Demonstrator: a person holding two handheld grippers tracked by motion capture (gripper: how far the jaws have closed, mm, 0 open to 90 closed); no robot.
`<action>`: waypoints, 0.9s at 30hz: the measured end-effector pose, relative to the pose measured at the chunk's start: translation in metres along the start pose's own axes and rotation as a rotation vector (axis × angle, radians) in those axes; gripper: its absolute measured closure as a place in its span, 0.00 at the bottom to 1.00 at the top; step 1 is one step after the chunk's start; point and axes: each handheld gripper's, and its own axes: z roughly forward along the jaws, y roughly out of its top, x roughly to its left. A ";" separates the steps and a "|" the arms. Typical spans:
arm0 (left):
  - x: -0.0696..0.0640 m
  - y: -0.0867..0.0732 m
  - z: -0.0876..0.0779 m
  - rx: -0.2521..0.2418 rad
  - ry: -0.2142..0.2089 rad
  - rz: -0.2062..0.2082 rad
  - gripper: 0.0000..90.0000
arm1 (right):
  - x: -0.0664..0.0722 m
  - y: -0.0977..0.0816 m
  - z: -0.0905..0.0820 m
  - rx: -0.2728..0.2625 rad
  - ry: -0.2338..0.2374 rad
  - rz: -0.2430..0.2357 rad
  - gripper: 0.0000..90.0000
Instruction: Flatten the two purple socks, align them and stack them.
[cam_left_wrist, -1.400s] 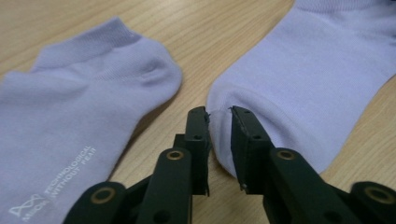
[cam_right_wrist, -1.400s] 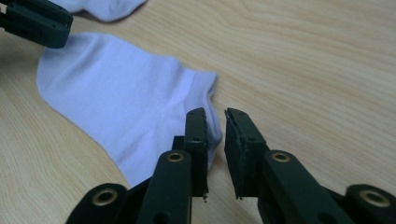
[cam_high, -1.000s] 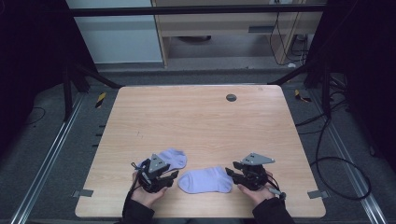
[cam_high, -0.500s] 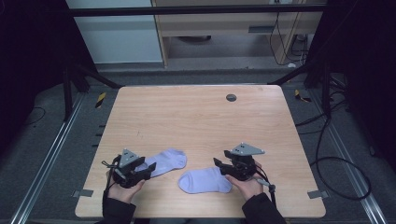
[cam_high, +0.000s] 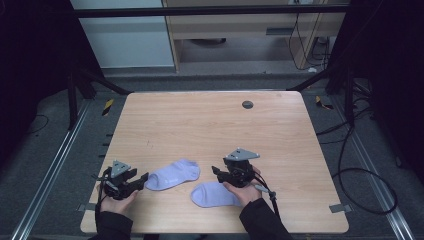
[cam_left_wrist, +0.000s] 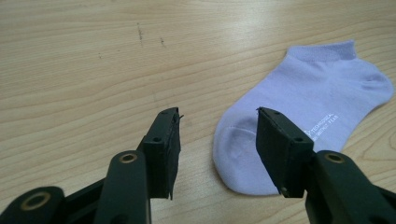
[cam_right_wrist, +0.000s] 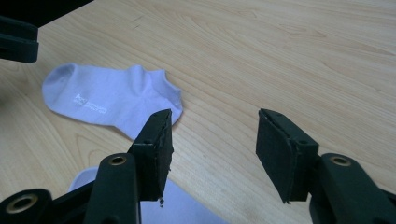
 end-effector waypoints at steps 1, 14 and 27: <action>-0.001 0.000 0.001 0.001 0.000 0.003 0.56 | 0.001 0.001 0.002 0.000 -0.003 0.001 0.52; -0.005 -0.008 0.014 0.077 -0.017 0.031 0.63 | 0.023 0.011 0.044 0.051 0.001 -0.031 0.57; -0.003 -0.010 0.023 0.125 -0.025 0.042 0.80 | 0.039 0.009 0.085 0.118 -0.021 -0.040 0.64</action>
